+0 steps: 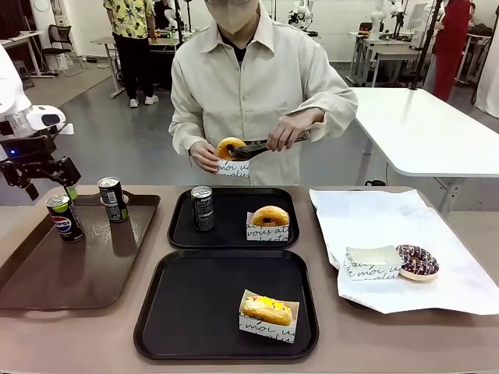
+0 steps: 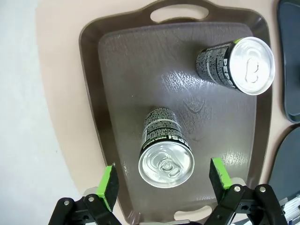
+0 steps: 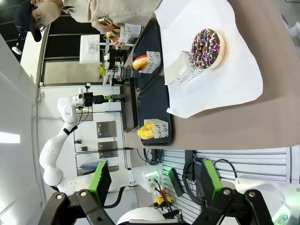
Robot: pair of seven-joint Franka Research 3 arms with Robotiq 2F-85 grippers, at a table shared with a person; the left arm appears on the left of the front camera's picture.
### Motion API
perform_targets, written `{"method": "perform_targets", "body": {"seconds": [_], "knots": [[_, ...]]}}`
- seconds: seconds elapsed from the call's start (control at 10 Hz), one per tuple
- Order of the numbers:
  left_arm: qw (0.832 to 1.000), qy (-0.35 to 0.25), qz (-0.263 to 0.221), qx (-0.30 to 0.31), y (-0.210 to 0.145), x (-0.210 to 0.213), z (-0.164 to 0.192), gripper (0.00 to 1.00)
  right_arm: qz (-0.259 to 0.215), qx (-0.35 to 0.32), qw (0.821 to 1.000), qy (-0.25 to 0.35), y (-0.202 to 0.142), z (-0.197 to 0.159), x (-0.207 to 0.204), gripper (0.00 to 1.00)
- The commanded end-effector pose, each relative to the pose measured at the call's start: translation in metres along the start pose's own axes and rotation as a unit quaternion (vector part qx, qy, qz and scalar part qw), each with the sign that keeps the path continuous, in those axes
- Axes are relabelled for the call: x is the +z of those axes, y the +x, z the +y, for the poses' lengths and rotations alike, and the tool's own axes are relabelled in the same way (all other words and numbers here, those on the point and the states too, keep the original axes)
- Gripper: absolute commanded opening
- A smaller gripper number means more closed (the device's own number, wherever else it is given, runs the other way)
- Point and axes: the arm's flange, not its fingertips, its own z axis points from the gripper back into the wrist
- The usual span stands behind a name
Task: Set up donuts and drinks on trays.
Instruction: Pick up one Pepsi coke from the Handle tray and place it on the Flat Tray without a Pepsi coke.
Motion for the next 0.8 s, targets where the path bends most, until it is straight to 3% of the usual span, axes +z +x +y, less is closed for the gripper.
{"method": "perform_targets", "body": {"seconds": [0.0,0.5,0.7], "knots": [[1.0,0.019,-0.001,0.002,-0.006,-0.008,-0.008,1.0,-0.005,0.01,1.0,0.014,-0.001,0.0,0.0,1.0],[0.999,0.039,0.004,0.0,-0.008,-0.022,-0.012,1.0,-0.005,0.01,1.0,0.014,-0.001,0.0,0.0,1.0],[1.0,0.021,-0.02,0.004,-0.005,-0.022,-0.011,0.48,-0.005,0.01,1.0,0.014,-0.001,0.0,0.0,1.0]]}}
